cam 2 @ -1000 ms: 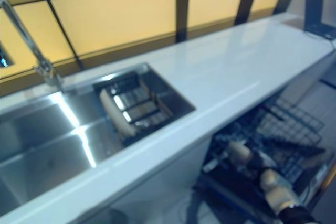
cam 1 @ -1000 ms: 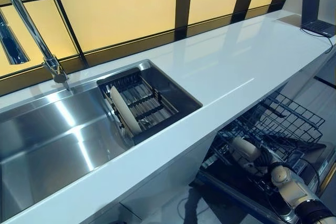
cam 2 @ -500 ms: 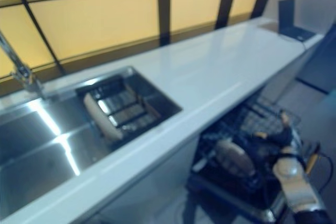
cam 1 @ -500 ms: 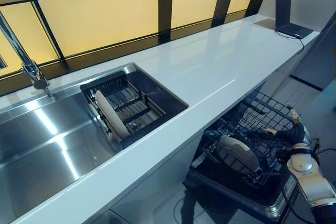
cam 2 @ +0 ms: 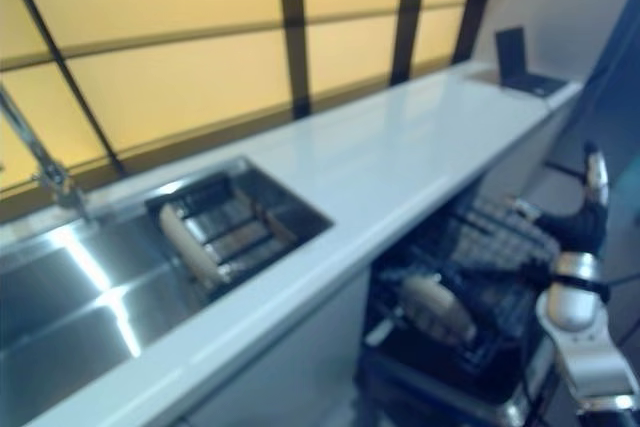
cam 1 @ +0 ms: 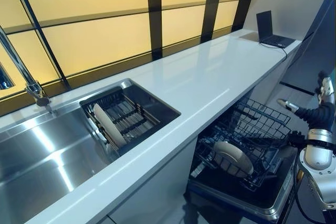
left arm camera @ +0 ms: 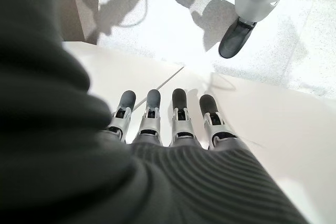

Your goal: Take plates into dishwasher

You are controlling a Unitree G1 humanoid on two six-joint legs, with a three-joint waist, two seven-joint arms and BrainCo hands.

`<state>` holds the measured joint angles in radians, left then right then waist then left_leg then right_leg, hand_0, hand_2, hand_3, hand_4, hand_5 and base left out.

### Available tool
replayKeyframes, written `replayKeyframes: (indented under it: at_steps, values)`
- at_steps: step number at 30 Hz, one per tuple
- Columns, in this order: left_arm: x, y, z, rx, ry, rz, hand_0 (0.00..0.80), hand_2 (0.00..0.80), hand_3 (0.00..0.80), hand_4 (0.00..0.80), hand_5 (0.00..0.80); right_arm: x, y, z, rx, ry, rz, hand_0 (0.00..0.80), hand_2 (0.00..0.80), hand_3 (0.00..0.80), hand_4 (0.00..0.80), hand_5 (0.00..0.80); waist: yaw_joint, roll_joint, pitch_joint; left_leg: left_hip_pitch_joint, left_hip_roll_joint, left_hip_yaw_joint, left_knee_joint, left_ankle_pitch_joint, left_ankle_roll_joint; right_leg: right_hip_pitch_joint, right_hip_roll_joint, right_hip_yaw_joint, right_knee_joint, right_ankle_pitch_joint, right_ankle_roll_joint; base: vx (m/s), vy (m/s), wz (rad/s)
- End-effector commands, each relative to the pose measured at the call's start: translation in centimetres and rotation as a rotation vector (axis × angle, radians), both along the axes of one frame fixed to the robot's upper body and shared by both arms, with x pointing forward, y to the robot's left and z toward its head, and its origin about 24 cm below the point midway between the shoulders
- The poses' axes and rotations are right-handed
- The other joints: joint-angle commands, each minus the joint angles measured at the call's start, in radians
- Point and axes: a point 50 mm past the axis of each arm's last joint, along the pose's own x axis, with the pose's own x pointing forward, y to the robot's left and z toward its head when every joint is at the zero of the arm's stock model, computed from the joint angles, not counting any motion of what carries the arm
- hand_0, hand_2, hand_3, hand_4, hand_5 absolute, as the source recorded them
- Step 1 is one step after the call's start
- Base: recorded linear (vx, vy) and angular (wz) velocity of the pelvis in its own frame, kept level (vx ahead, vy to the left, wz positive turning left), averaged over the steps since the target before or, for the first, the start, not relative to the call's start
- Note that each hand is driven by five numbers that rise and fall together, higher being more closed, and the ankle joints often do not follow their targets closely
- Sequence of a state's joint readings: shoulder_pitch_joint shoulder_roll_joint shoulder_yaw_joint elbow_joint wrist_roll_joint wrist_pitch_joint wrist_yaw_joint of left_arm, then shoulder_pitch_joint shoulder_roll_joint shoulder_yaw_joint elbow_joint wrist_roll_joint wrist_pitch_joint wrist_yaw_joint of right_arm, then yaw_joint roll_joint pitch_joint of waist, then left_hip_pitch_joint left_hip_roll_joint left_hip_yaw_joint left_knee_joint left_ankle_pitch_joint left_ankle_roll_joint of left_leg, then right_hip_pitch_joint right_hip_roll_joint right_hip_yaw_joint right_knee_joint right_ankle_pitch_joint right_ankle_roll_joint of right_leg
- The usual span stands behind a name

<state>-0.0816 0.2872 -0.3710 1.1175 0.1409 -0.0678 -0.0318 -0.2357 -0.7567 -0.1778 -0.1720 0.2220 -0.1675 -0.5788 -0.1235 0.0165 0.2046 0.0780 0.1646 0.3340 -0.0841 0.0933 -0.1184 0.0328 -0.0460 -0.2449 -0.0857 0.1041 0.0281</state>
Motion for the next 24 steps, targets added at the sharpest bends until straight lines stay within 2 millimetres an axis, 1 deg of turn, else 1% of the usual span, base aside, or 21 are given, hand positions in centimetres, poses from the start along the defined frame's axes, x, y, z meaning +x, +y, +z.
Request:
replayKeyframes:
  at_steps: [1,2,3,5,7,10,11,14,17,18,19,21,22,24]
  values:
    - [0.0,0.7,0.0,0.033,-0.005,0.009,0.0,0.0,0.0,0.0,0.0,-3.4,3.3,5.9,-0.026,-0.473,0.189,0.0,0.0,0.0,0.0,0.0,0.002,-0.042,-0.042,-0.074,0.003,0.057,0.003,0.005,0.009,0.089,0.039,0.024,0.051,-0.164,0.018,0.0,0.0,0.0]
    - [0.0,0.6,0.0,0.032,-0.005,0.01,0.0,0.0,0.0,0.0,0.0,-3.6,3.6,6.2,-0.035,-0.49,0.208,0.0,0.0,0.0,0.0,0.0,0.003,-0.041,-0.044,-0.074,0.004,0.057,0.003,0.006,0.008,0.089,0.039,0.025,0.051,-0.165,0.017,-0.033,-0.025,-0.02]
    - [0.1,0.5,0.0,0.029,-0.004,0.011,0.0,0.0,0.0,0.0,0.0,-4.1,4.5,6.9,-0.058,-0.549,0.255,0.0,0.0,0.0,0.0,0.0,0.007,-0.039,-0.048,-0.074,0.004,0.056,0.004,0.006,0.006,0.092,0.038,0.025,0.049,-0.166,0.015,-0.033,-0.012,-0.01]
    - [0.2,0.2,-0.1,0.019,-0.003,0.007,0.0,0.0,0.0,0.0,0.0,-4.9,6.0,8.1,-0.098,-0.614,0.344,0.0,0.0,0.0,0.0,0.0,0.014,-0.033,-0.056,-0.074,0.004,0.052,0.004,0.01,0.003,0.099,0.038,0.025,0.047,-0.169,0.012,-0.05,-0.009,0.0]
    - [0.2,-0.1,-0.1,0.014,0.001,-0.001,0.0,0.0,0.0,0.0,0.0,-4.9,7.0,8.9,-0.113,-0.628,0.403,0.0,0.0,0.0,0.0,0.0,0.022,-0.03,-0.062,-0.075,0.007,0.051,0.004,0.014,-0.001,0.107,0.038,0.021,0.044,-0.17,0.008,-0.046,-0.016,0.0]
    - [0.2,-0.4,-0.1,0.009,0.007,-0.011,0.0,0.0,0.0,0.0,0.0,-3.7,8.2,9.6,-0.101,-0.552,0.521,0.0,0.0,0.0,0.0,0.0,0.037,-0.029,-0.072,-0.079,0.012,0.048,0.007,0.023,-0.01,0.121,0.039,0.013,0.037,-0.172,0.003,-0.01,-0.007,0.0]
    - [0.2,-0.5,-0.2,0.001,0.005,-0.004,0.0,0.0,0.0,0.0,0.0,-2.9,8.8,9.7,-0.106,-0.493,0.567,0.0,0.0,0.0,0.0,0.0,0.045,-0.03,-0.078,-0.08,0.012,0.046,0.008,0.028,-0.013,0.128,0.04,0.009,0.031,-0.17,0.001,0.0,0.0,0.0]
    - [0.2,-0.6,-0.2,-0.013,0.003,0.007,0.0,0.0,0.0,0.0,0.0,-1.9,9.9,9.7,-0.131,-0.423,0.598,0.0,0.0,0.0,0.0,0.0,0.058,-0.031,-0.084,-0.083,0.014,0.045,0.01,0.038,-0.017,0.138,0.042,-0.001,0.022,-0.169,-0.002,0.014,0.003,0.01]
    - [-0.2,-0.8,-0.4,-0.019,0.015,0.024,0.0,0.0,0.0,0.0,0.0,-0.6,11.2,9.6,-0.145,-0.347,0.641,0.0,0.0,0.0,0.0,0.0,0.082,-0.034,-0.089,-0.087,0.01,0.038,0.013,0.049,-0.019,0.151,0.044,-0.014,0.006,-0.164,-0.005,0.063,0.01,0.07]
    - [-0.5,-0.7,-0.5,-0.014,0.025,0.029,0.0,0.0,0.0,0.0,0.0,-0.2,11.6,9.6,-0.147,-0.322,0.654,0.0,0.0,0.0,0.0,0.0,0.094,-0.034,-0.089,-0.088,0.008,0.031,0.013,0.054,-0.019,0.155,0.044,-0.024,0.005,-0.165,-0.006,0.057,0.014,0.03]
    - [-0.6,-0.6,-0.5,-0.013,0.027,0.033,0.0,0.0,0.0,0.0,0.0,-0.1,11.7,9.5,-0.148,-0.316,0.655,0.0,0.0,0.0,0.0,0.0,0.096,-0.034,-0.089,-0.089,0.007,0.03,0.014,0.054,-0.019,0.157,0.044,-0.026,0.005,-0.166,-0.006,0.089,0.033,0.08]
    - [-1.3,-0.1,-0.7,0.007,0.052,0.056,0.0,0.0,0.0,0.0,0.0,0.5,12.7,9.3,-0.159,-0.269,0.679,0.0,0.0,0.0,0.0,0.0,0.12,-0.033,-0.089,-0.092,-0.002,0.018,0.016,0.059,-0.018,0.169,0.04,-0.049,0.007,-0.172,-0.01,0.106,0.051,0.12]
    - [-1.3,-0.1,-0.7,0.008,0.054,0.056,0.0,0.0,0.0,0.0,0.0,0.5,12.8,9.3,-0.158,-0.266,0.682,0.0,0.0,0.0,0.0,0.0,0.121,-0.033,-0.088,-0.092,-0.002,0.018,0.017,0.059,-0.018,0.17,0.039,-0.05,0.007,-0.173,-0.01,0.12,0.074,0.21]
    - [-1.9,0.3,-0.9,0.015,0.07,0.081,0.0,0.0,0.0,0.0,0.0,0.9,13.3,9.1,-0.164,-0.235,0.7,0.0,0.0,0.0,0.0,0.0,0.136,-0.034,-0.091,-0.092,-0.012,0.014,0.018,0.051,-0.014,0.176,0.031,-0.069,0.01,-0.177,-0.009,0.132,0.087,0.22]
